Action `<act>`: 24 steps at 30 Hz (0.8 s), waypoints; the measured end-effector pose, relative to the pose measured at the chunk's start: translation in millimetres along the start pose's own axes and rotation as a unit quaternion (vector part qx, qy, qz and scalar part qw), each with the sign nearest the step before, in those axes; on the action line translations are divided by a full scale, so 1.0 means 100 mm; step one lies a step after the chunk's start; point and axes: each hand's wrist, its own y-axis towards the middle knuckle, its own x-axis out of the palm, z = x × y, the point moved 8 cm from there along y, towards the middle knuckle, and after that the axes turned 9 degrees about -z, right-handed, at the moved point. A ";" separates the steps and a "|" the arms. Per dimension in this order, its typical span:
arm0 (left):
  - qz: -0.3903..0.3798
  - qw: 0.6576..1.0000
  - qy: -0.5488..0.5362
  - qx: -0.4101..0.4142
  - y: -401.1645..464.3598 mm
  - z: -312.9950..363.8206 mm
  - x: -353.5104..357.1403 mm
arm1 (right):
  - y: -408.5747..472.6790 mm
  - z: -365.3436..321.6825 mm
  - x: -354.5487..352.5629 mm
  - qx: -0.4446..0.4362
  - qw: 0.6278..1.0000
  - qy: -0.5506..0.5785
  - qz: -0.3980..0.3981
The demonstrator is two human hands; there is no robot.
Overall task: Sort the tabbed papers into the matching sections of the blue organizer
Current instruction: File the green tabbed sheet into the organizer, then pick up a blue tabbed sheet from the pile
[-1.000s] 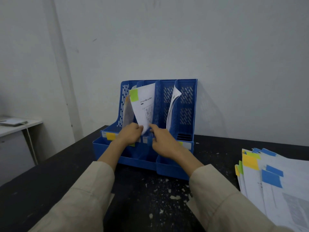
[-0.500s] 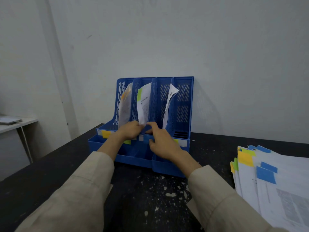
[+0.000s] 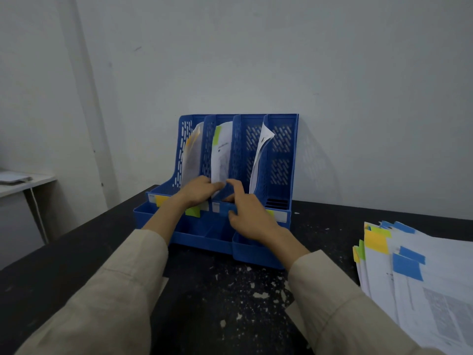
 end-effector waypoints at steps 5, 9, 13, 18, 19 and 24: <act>0.058 0.994 -0.081 0.042 -0.04 0.04 -0.05 | 0.00 0.00 0.01 -0.005 1.000 -0.001 0.005; 0.022 0.994 -0.093 0.043 -0.01 0.15 -0.02 | 0.01 0.00 0.01 -0.005 1.000 -0.006 0.008; -0.004 0.999 -0.032 0.007 0.03 0.08 0.04 | 0.00 -0.01 0.01 -0.008 1.000 -0.006 0.013; -0.032 0.998 0.043 -0.014 0.00 0.05 0.07 | 0.02 0.01 0.01 -0.010 1.000 -0.006 0.016; -0.042 0.998 0.044 -0.021 -0.02 0.05 0.08 | 0.02 0.01 0.01 -0.011 1.000 -0.005 0.017; -0.003 1.000 0.000 0.004 -0.09 0.10 0.02 | 0.00 0.01 -0.01 -0.019 0.999 0.031 0.015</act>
